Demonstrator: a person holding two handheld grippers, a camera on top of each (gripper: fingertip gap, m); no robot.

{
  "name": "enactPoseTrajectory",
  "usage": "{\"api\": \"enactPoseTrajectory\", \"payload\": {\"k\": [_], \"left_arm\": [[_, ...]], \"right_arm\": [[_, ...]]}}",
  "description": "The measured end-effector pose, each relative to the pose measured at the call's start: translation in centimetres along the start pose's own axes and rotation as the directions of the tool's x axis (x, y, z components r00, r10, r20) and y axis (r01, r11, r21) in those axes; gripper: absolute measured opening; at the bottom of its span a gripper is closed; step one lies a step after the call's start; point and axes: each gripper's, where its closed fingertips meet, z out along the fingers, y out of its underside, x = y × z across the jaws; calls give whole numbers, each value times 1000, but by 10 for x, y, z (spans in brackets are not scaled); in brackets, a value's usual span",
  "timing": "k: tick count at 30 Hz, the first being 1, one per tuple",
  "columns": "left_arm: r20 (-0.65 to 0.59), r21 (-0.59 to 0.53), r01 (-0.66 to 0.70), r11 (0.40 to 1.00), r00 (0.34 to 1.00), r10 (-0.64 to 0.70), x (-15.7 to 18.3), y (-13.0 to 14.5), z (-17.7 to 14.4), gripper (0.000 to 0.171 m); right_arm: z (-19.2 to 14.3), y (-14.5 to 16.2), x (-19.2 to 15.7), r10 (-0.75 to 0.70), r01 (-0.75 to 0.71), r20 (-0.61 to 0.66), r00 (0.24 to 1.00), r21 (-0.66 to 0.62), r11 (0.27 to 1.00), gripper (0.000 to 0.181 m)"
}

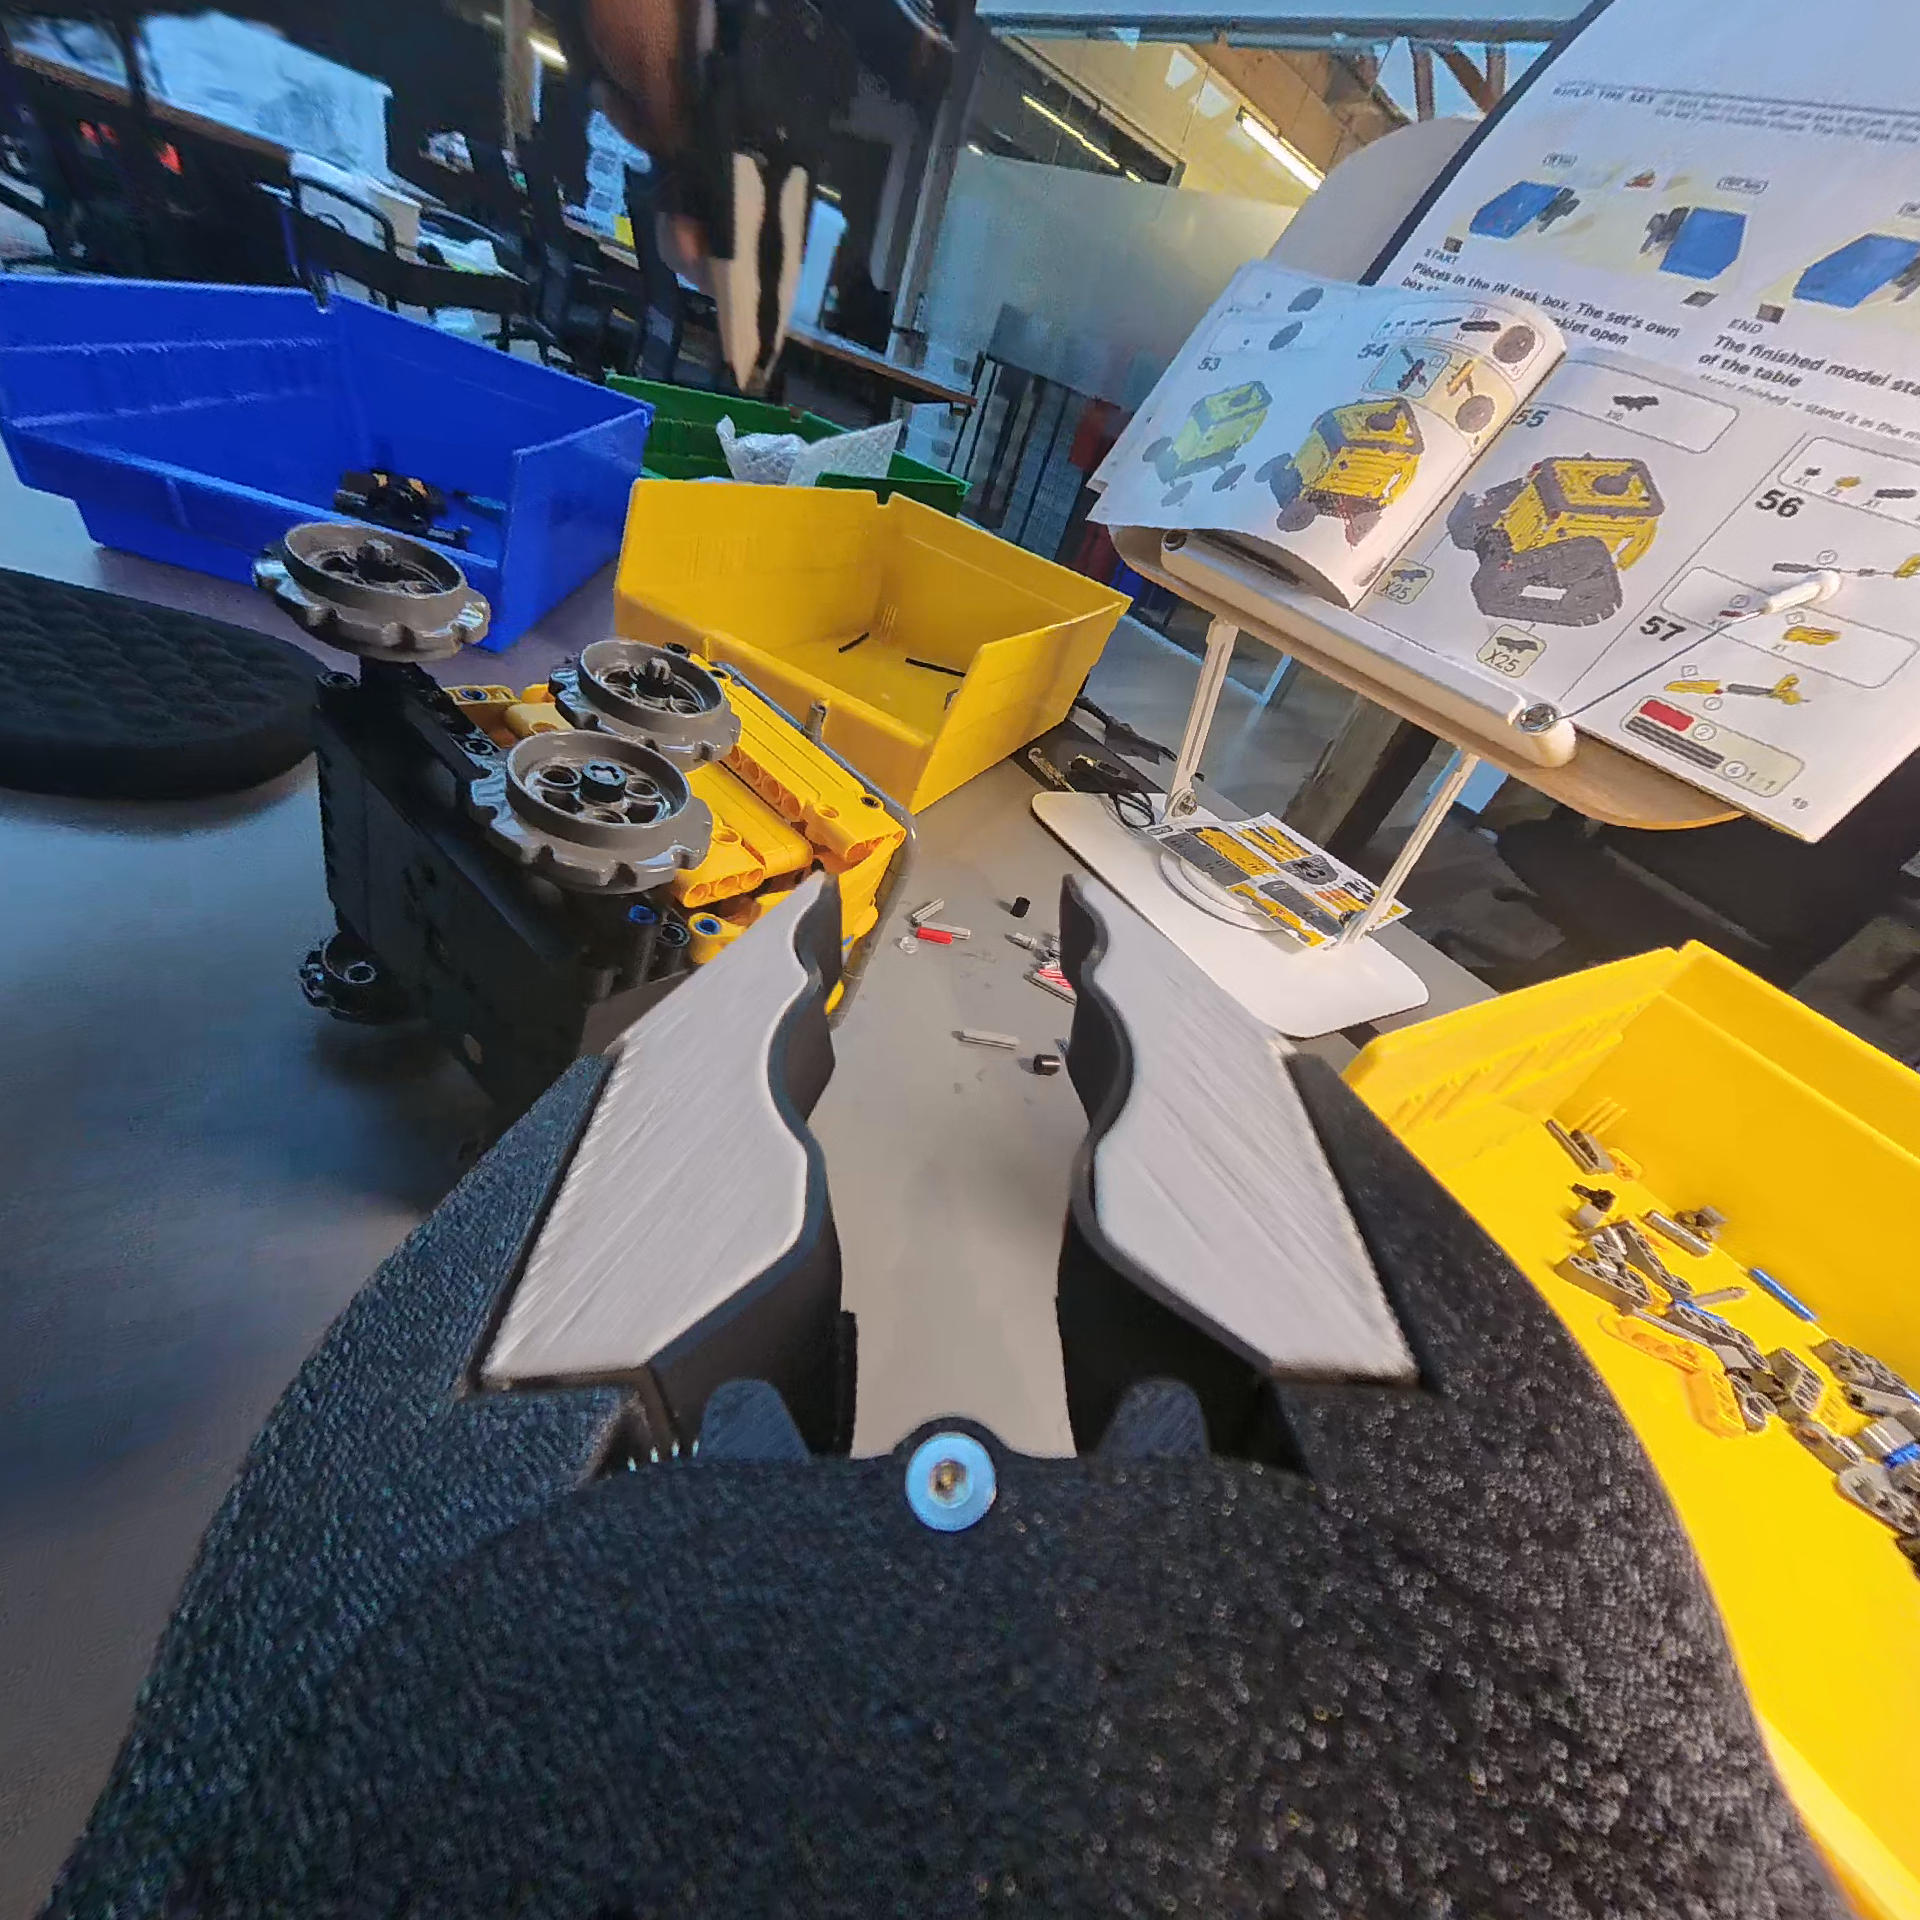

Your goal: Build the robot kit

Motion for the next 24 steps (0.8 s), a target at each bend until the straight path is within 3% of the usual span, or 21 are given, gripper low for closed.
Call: {"api": "enactPoseTrajectory", "payload": {"k": [3,6,10,14,16,19,22,24], "left_arm": [[-20,-19,127,992,992,-127,18,72,3,15],[-56,-45,240,970,969,-242,34,129,31,15],[-52,-96,309,946,948,-314,41,173,71,15],[-24,-147,361,921,929,-368,29,194,87,17],[1,-100,381,919,924,-383,17,186,80,27],[80,64,389,919,916,-393,-11,151,52,28],[123,256,337,906,918,-376,-28,93,16,28],[66,338,301,892,938,-341,-21,46,3,29]], "right_arm": [[-1,-6,-3,10,-10,13,1000,18,1000,42],[1,-10,-6,19,-20,26,999,36,999,42],[3,-9,-10,30,-31,32,999,35,999,42],[5,-9,-13,19,-20,30,999,32,999,42],[5,-8,-13,14,-15,27,1000,28,1000,42],[5,-5,-12,13,-14,23,1000,23,1000,41],[6,-4,-11,22,-23,25,999,22,1000,42],[6,-3,-11,22,-22,27,999,18,1000,42]]}}
